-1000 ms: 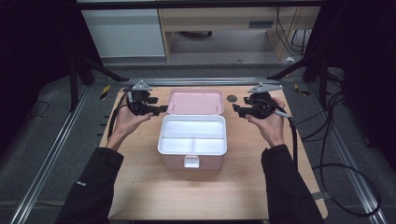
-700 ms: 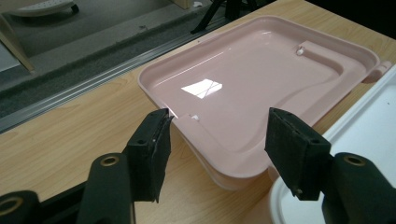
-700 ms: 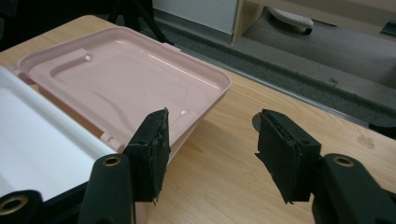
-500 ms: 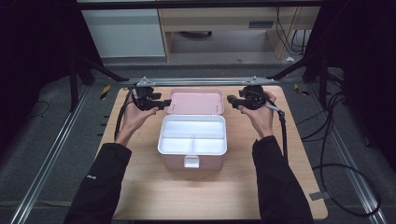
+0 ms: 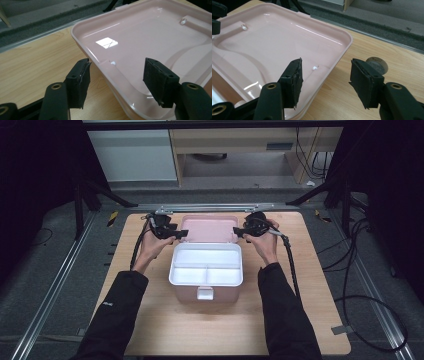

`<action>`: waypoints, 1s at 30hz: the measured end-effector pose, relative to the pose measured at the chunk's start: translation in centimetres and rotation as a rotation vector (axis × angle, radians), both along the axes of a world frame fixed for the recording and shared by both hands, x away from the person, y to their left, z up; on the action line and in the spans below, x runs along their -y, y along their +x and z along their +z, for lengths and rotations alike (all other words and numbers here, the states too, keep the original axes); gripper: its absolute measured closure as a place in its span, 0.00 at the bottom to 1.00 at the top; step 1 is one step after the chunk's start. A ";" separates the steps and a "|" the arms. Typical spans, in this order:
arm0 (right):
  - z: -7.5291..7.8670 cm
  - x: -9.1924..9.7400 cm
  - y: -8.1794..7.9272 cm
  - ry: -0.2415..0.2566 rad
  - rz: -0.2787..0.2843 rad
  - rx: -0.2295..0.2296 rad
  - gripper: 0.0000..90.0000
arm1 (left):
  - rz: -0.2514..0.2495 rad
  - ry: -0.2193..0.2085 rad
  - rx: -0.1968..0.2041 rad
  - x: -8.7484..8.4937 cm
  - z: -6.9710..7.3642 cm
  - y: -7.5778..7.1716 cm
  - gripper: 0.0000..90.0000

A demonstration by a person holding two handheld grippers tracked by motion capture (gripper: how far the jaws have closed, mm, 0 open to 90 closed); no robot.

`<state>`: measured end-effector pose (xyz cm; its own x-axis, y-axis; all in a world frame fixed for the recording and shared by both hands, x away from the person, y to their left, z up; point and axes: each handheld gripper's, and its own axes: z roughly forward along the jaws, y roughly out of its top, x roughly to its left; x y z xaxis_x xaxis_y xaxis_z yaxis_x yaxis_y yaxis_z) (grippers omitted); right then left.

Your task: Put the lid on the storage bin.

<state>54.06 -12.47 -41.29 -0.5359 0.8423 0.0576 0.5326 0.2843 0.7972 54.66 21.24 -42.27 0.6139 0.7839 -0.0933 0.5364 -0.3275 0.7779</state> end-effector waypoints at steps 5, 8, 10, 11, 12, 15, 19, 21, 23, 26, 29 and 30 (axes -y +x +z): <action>-0.8 -0.7 0.2 -0.006 0.015 -0.031 0.47 | -0.010 0.019 -0.019 0.4 -0.7 0.3 0.42; -1.3 -1.0 0.4 -0.007 0.024 -0.049 0.46 | -0.015 0.021 -0.029 0.7 -1.1 0.4 0.42; -1.7 -1.2 0.5 -0.008 0.026 -0.061 0.45 | -0.015 0.016 -0.025 0.7 -1.1 0.5 0.41; -1.8 -1.3 0.6 -0.005 0.027 -0.066 0.45 | -0.016 0.011 -0.028 0.6 -1.1 0.5 0.42; -1.9 -1.3 0.6 -0.001 0.028 -0.069 0.45 | -0.019 0.007 -0.030 0.6 -1.2 0.6 0.42; -2.2 -1.5 0.9 0.009 0.027 -0.083 0.45 | -0.018 -0.009 -0.037 0.4 -1.3 0.7 0.42; -2.2 -1.6 0.9 0.017 0.020 -0.081 0.45 | -0.010 -0.018 -0.040 0.4 -0.9 0.5 0.44; -2.0 -1.5 0.9 0.018 0.019 -0.076 0.46 | -0.005 -0.040 -0.045 0.1 -0.7 0.4 0.46; -1.8 -1.5 0.9 0.023 0.016 -0.069 0.47 | -0.004 -0.060 -0.042 -0.2 -0.4 0.3 0.48; -1.2 -1.4 0.8 0.031 0.009 -0.043 0.48 | -0.001 -0.063 -0.007 -0.2 0.3 -0.1 0.50; -0.3 -1.4 0.5 0.045 0.009 -0.020 0.49 | 0.003 -0.070 0.020 -0.3 1.2 -0.5 0.51; 0.0 -1.3 0.3 0.051 0.007 -0.010 0.49 | 0.002 -0.068 0.031 -0.4 1.5 -0.7 0.52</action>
<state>54.40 -11.16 -41.32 -0.5413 0.8341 0.1057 0.5385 0.2474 0.8055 53.99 21.61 -40.79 0.6160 0.7773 -0.1277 0.5125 -0.2724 0.8144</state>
